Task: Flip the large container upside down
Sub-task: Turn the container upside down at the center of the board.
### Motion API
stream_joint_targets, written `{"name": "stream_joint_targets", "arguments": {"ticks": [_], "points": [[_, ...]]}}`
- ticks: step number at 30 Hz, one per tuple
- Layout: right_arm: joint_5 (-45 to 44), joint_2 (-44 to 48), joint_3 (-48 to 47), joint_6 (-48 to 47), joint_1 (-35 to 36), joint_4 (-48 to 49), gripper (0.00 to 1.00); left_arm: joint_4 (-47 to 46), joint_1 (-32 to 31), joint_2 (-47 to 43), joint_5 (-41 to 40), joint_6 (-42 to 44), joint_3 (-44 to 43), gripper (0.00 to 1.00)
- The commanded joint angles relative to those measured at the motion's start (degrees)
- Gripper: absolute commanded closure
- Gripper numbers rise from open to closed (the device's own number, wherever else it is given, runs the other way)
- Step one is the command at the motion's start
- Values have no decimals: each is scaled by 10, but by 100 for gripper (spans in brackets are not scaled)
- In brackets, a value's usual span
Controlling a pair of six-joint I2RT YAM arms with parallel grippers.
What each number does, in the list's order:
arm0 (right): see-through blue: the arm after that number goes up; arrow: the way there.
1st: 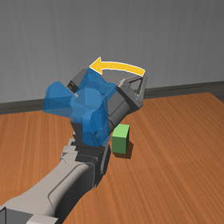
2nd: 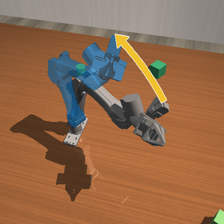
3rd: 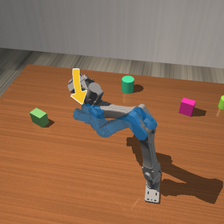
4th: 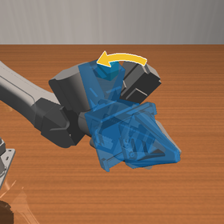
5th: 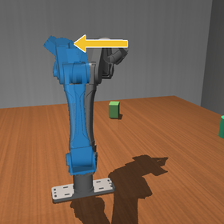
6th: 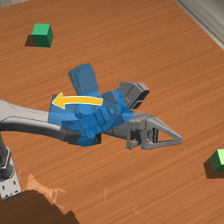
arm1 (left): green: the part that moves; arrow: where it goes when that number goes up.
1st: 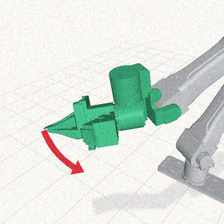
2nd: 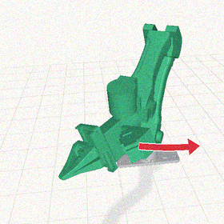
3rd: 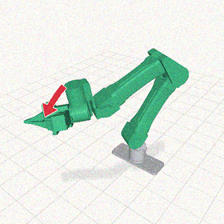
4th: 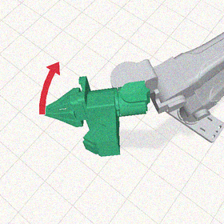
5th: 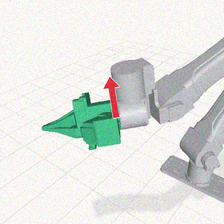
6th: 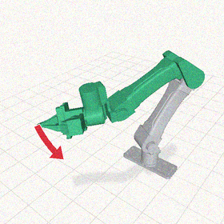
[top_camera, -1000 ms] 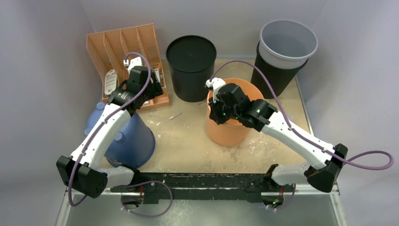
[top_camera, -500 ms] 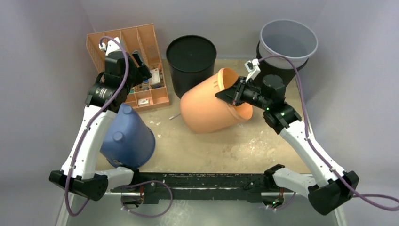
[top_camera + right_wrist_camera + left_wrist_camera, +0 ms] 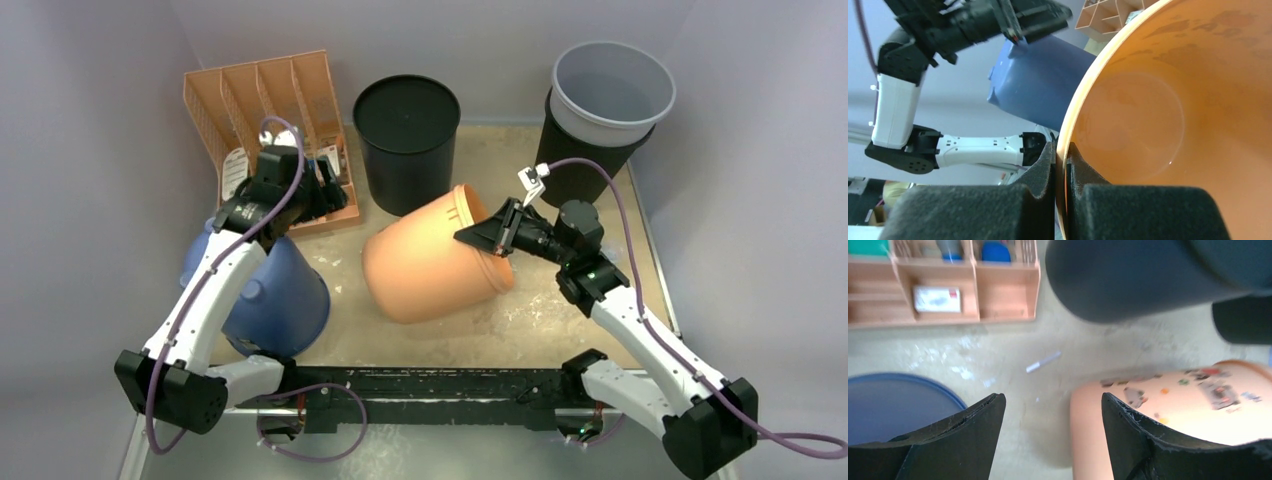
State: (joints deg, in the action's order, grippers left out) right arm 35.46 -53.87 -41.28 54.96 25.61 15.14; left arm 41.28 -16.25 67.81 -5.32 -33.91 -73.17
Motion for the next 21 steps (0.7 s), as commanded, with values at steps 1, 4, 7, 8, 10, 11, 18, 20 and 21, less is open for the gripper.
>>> {"name": "stream_joint_targets", "arguments": {"ticks": [1,4,7,8,10,11,18,20,21], "points": [[-53,12,5,-34,-1,-33,100,-64,0,-25,78,-30,62,29],[-77,18,19,-49,-1,-59,97,-66,-1,-24,91,-28,73,29],[-82,18,28,-54,0,-73,84,-70,-36,-18,73,-27,78,29],[-84,16,28,-55,0,-80,78,-70,-52,-16,59,-28,79,29],[-93,12,28,-58,-1,-98,74,-71,-66,-14,47,-34,84,29],[-101,9,25,-63,0,-114,74,-73,-66,-14,47,-38,88,29],[-171,8,-23,-125,-1,-226,41,-88,-66,-5,68,-56,107,28],[-188,9,-39,-135,-1,-255,32,-97,-66,-8,75,-60,111,28],[-198,11,-46,-138,0,-270,30,-99,-66,-9,80,-63,112,28]]}}
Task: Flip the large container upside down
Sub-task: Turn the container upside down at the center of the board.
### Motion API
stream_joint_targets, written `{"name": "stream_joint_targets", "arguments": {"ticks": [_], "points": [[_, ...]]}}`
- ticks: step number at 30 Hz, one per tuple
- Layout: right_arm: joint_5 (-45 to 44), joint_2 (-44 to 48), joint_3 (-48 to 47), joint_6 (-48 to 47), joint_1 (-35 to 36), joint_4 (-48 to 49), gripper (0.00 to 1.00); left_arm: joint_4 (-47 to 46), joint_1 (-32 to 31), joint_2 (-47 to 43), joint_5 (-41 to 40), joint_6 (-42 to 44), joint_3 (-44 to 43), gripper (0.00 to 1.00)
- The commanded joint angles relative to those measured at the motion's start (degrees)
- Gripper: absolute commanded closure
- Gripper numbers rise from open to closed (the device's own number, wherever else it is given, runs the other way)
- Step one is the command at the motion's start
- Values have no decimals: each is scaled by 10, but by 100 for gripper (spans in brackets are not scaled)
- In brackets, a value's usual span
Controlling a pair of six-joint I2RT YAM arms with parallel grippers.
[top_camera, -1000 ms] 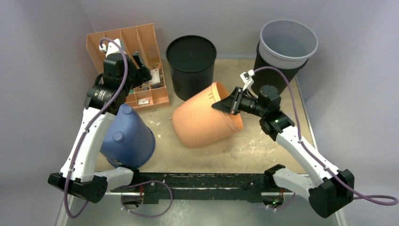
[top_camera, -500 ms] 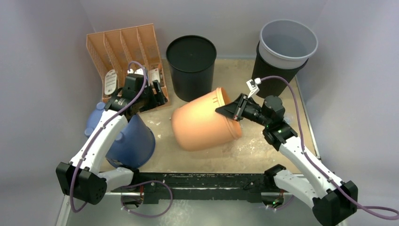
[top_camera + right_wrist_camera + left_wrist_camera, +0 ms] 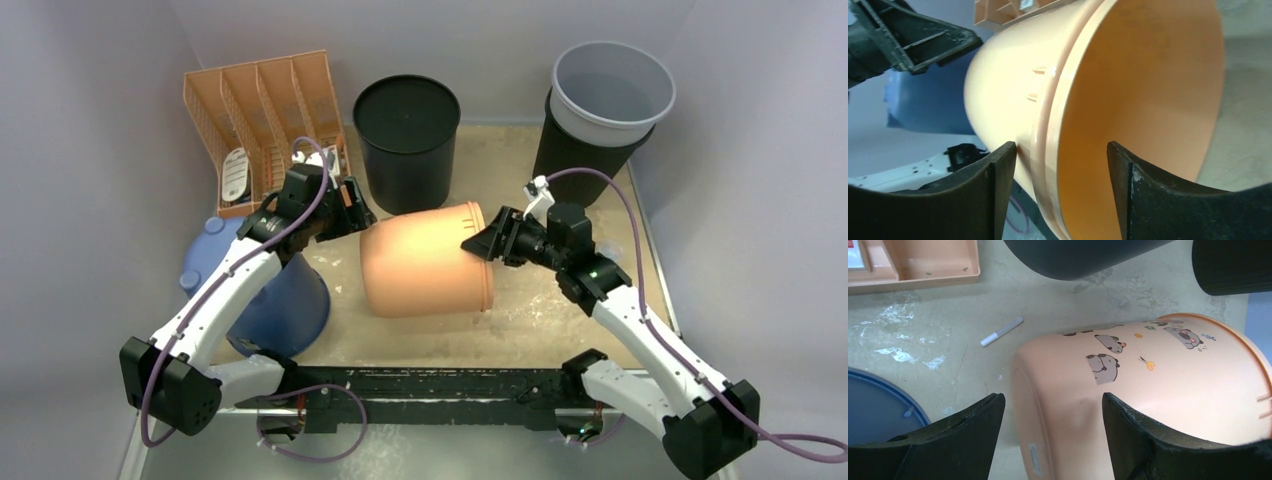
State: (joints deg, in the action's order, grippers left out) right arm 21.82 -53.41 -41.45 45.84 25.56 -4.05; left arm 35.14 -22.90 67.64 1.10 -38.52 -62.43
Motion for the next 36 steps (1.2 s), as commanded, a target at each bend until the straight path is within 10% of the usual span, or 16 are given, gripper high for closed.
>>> {"name": "stream_joint_targets", "arguments": {"ticks": [1,13,20,36], "points": [[-68,7,-53,-50,0,-91,28,-39,0,-7,20,-20,6,28],[-116,-20,-205,-89,11,-215,33,-85,0,-8,66,-60,30,28],[-296,-114,-324,-82,135,-350,30,-107,0,5,99,-85,37,28],[-328,-113,-317,-35,174,-427,43,-83,0,-3,87,-83,32,28]]}}
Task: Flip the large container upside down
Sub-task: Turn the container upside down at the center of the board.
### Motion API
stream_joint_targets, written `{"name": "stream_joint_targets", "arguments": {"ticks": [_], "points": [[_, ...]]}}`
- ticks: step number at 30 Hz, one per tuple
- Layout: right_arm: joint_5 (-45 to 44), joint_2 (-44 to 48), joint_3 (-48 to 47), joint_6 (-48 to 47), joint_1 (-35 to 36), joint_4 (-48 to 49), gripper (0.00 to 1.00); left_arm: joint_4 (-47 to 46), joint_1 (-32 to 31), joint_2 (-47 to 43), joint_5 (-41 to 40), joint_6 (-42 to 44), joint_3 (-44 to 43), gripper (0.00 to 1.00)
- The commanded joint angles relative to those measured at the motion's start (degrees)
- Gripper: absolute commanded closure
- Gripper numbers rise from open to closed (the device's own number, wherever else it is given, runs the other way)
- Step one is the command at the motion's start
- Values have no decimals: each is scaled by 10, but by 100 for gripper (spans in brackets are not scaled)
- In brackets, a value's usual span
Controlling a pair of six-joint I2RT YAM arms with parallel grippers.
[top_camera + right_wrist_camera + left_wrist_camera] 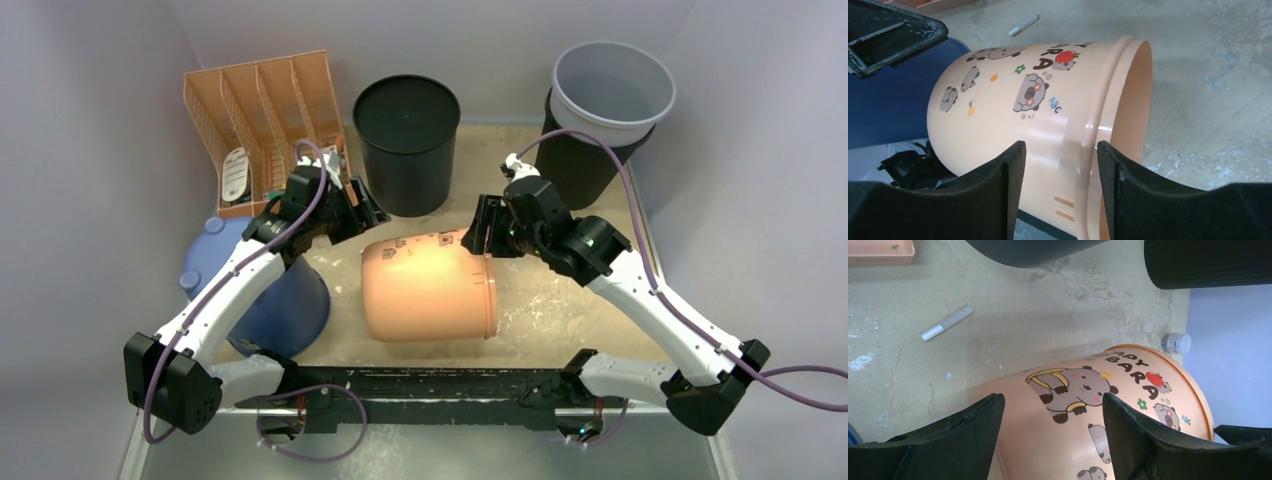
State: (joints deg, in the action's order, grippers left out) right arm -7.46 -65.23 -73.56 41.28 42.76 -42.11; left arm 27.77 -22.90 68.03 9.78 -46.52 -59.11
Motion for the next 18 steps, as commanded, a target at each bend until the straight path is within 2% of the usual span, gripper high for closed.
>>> {"name": "stream_joint_targets", "arguments": {"ticks": [1,11,17,18], "points": [[-42,6,4,11,2,-48,43,-7,0,-8,0,-1,-2,28],[-19,-23,-2,-38,2,-89,46,51,1,11,5,25,-9,28],[32,4,45,-26,2,-56,75,37,3,2,4,7,0,27],[55,9,53,-15,2,-53,77,33,3,2,5,6,1,27]]}}
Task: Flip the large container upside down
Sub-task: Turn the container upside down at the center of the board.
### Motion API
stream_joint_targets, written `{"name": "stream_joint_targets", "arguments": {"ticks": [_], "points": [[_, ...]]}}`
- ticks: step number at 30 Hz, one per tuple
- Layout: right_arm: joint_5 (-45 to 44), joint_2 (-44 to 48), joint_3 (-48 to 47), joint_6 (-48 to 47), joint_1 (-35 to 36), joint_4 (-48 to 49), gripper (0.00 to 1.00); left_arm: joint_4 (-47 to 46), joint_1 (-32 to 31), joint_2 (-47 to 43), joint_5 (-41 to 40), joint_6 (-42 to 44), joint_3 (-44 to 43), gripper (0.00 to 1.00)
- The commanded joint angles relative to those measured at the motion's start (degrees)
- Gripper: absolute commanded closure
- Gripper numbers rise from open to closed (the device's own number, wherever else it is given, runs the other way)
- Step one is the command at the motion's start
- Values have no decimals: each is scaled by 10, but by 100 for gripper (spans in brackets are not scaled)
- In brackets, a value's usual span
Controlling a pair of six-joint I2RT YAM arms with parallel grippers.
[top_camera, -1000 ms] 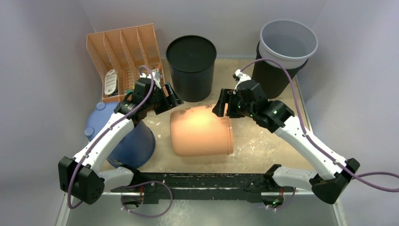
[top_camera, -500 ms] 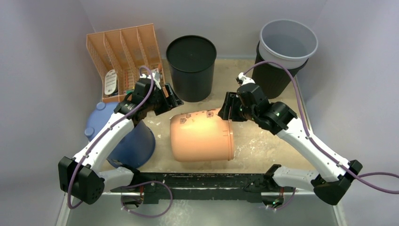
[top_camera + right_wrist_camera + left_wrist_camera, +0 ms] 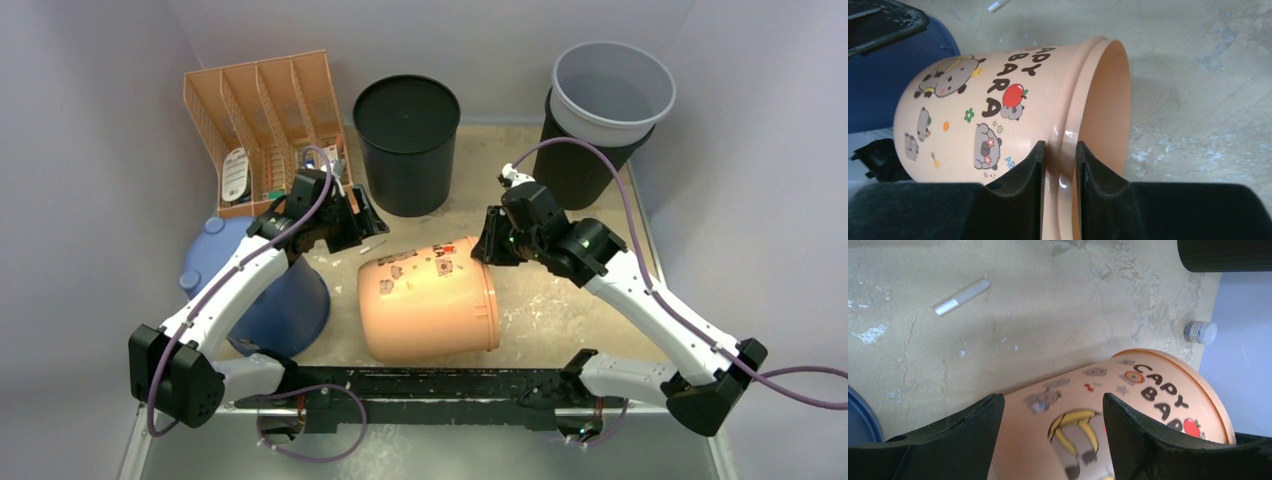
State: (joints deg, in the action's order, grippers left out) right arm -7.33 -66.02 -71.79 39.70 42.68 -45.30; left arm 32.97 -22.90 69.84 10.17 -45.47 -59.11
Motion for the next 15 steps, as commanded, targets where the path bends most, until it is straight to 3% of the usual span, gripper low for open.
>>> {"name": "stream_joint_targets", "arguments": {"ticks": [1,3,11,15], "points": [[64,22,44,13,3,-9,79,-19,3,-16,1,-4,1,27],[57,25,50,15,3,1,85,-11,3,-14,-7,-3,-3,27],[6,4,48,-5,-1,5,85,69,40,-8,-3,33,-57,26],[1,9,68,-14,-41,22,89,95,43,-15,9,36,-88,26]]}}
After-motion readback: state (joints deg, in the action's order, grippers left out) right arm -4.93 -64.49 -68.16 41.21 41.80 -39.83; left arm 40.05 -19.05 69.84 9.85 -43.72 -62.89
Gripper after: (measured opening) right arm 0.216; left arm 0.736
